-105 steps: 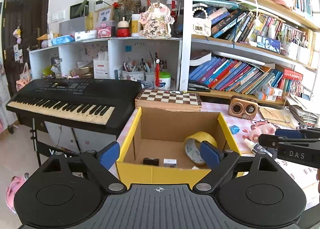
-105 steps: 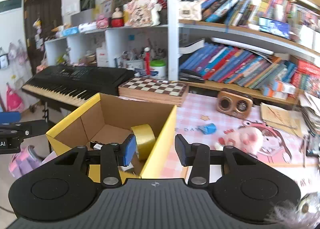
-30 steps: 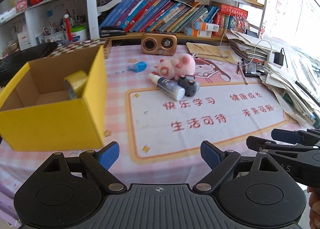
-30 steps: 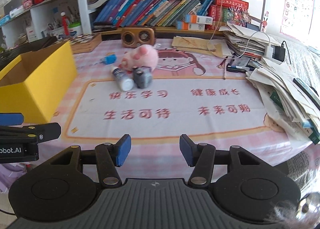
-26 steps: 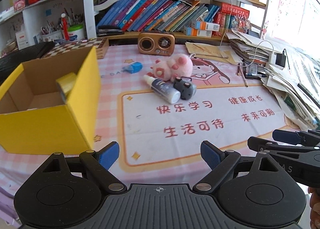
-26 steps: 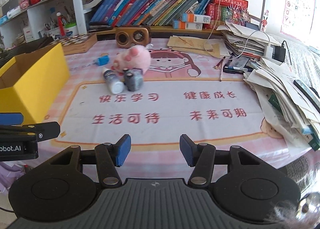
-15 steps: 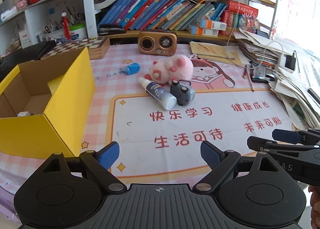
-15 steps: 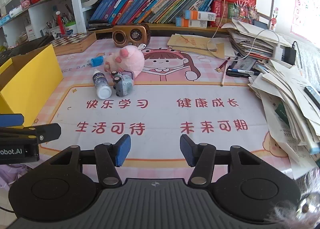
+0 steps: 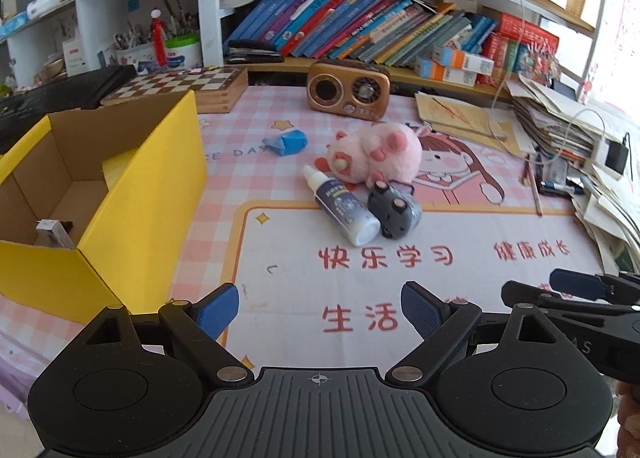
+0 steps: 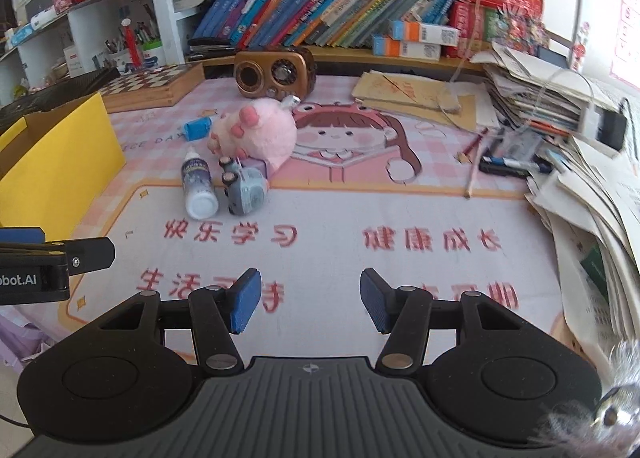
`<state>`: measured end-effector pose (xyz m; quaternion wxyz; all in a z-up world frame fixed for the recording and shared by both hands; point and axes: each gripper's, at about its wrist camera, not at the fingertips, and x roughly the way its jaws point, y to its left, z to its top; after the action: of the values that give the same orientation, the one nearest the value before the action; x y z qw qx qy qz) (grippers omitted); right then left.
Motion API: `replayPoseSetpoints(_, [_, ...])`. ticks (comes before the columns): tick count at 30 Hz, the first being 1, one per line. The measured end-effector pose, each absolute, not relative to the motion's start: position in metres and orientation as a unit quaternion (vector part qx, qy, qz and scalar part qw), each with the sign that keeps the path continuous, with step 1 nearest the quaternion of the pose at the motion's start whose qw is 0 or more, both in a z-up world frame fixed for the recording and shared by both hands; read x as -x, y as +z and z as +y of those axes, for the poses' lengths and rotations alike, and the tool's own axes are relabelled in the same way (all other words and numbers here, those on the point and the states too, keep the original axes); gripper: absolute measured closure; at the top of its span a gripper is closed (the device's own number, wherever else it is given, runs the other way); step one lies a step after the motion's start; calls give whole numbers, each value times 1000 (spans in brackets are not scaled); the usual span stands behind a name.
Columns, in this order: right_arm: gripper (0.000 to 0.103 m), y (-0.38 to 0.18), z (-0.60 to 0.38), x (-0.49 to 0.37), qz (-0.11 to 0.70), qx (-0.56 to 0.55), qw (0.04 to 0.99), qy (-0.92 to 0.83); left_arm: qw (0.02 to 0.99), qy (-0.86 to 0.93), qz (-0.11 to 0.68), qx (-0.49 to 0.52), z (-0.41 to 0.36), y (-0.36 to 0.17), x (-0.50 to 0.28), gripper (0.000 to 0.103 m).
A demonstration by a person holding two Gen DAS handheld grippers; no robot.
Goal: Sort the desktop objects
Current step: 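Reach the right gripper to the grey toy truck while the left gripper approaches the white spray bottle, then close the right gripper on the toy truck while the left gripper grasps the spray bottle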
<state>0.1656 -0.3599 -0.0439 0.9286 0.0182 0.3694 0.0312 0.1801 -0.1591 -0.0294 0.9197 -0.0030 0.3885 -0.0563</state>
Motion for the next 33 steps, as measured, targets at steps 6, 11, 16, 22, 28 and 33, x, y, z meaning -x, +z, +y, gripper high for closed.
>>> replayPoseSetpoints(6, [49, -49, -350, -204, 365, 9, 929, 66, 920, -42, 389, 6, -153, -29, -192, 12])
replayPoseSetpoints(11, [47, -56, -340, -240, 362, 30, 927, 87, 919, -35, 393, 10, -151, -31, -202, 12])
replayPoseSetpoints(16, [46, -63, -331, -270, 363, 44, 925, 108, 917, -28, 399, 9, -151, -34, -210, 12])
replayPoseSetpoints(22, [42, -72, -325, -298, 376, 49, 917, 129, 913, -22, 408, 5, -150, -36, -211, 12])
replayPoseSetpoints(28, [43, -78, -322, -310, 383, 47, 912, 140, 911, -13, 413, 4, -147, -37, -212, 12])
replayPoseSetpoints(33, [45, -84, -319, -315, 389, 52, 907, 152, 911, -11, 413, 5, -146, -38, -217, 12])
